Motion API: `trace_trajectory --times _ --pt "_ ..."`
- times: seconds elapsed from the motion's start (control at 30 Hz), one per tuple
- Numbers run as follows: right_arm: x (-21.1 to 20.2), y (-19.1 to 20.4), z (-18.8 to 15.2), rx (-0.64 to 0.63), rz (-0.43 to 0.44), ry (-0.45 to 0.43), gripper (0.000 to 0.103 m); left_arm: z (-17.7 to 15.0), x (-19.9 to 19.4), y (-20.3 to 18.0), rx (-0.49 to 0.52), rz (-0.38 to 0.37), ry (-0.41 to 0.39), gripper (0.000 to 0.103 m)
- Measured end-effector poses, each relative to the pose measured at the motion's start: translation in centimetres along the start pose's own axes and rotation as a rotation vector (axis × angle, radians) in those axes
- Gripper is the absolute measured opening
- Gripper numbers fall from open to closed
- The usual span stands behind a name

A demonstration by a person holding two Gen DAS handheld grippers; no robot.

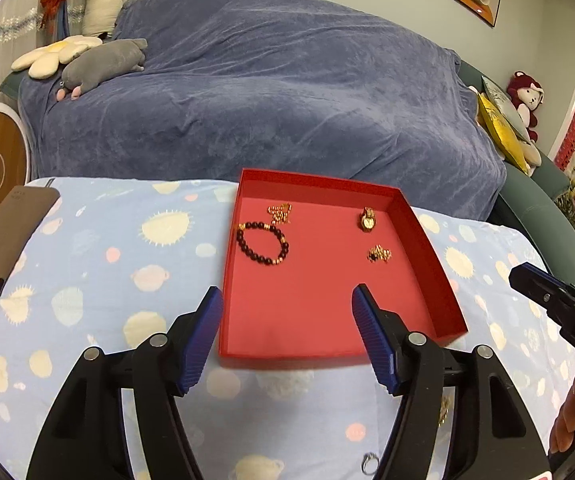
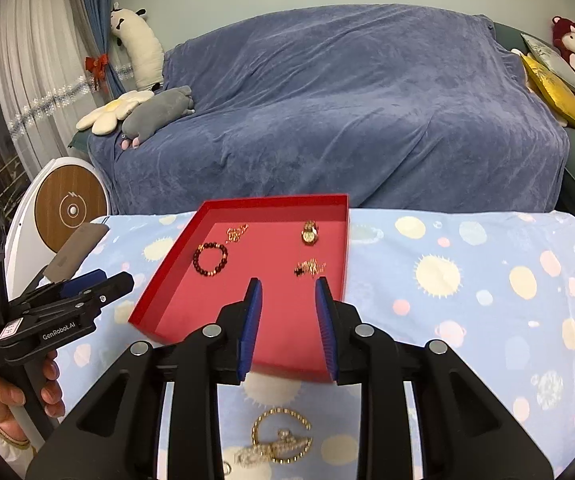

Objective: Organize jewelry
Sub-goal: 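Close the right gripper on the pearl strand beside the gold bangle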

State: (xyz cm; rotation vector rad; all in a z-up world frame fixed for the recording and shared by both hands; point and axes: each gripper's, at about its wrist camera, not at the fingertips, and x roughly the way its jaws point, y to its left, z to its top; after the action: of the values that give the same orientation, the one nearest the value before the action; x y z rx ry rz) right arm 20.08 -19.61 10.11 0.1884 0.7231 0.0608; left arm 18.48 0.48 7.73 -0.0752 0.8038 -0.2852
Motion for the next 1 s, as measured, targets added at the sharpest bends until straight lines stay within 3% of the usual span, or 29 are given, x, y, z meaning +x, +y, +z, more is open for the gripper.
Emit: trace_trajectory --times 0.2,0.43,0.73,0.77,0.83,1.0 --pt "-1.3 0.1 -6.1 0.071 0.050 0.112 0.027 -4.7 -2.1 -0.2 -0.020 0.015 0.052 0.065" --pt "0.3 0.9 -11.5 0.133 0.098 0.242 0.028 -8.5 -2.3 0.6 -0.058 0.027 0.118 0.066" --pt "2.9 1.0 -12.3 0.154 0.070 0.271 0.028 -9.3 -1.7 1.4 -0.068 0.042 0.122 0.065" --pt "3.1 1.0 -12.2 0.163 0.067 0.266 0.031 -9.3 -1.7 1.3 -0.063 0.037 0.120 0.065" --pt "3.5 0.8 -11.7 0.177 0.043 0.251 0.049 -9.2 -1.8 1.0 -0.053 0.034 0.116 0.065" --pt "4.5 1.1 -11.3 0.159 0.029 0.243 0.050 -9.0 -1.6 0.5 -0.045 0.024 0.118 0.065"
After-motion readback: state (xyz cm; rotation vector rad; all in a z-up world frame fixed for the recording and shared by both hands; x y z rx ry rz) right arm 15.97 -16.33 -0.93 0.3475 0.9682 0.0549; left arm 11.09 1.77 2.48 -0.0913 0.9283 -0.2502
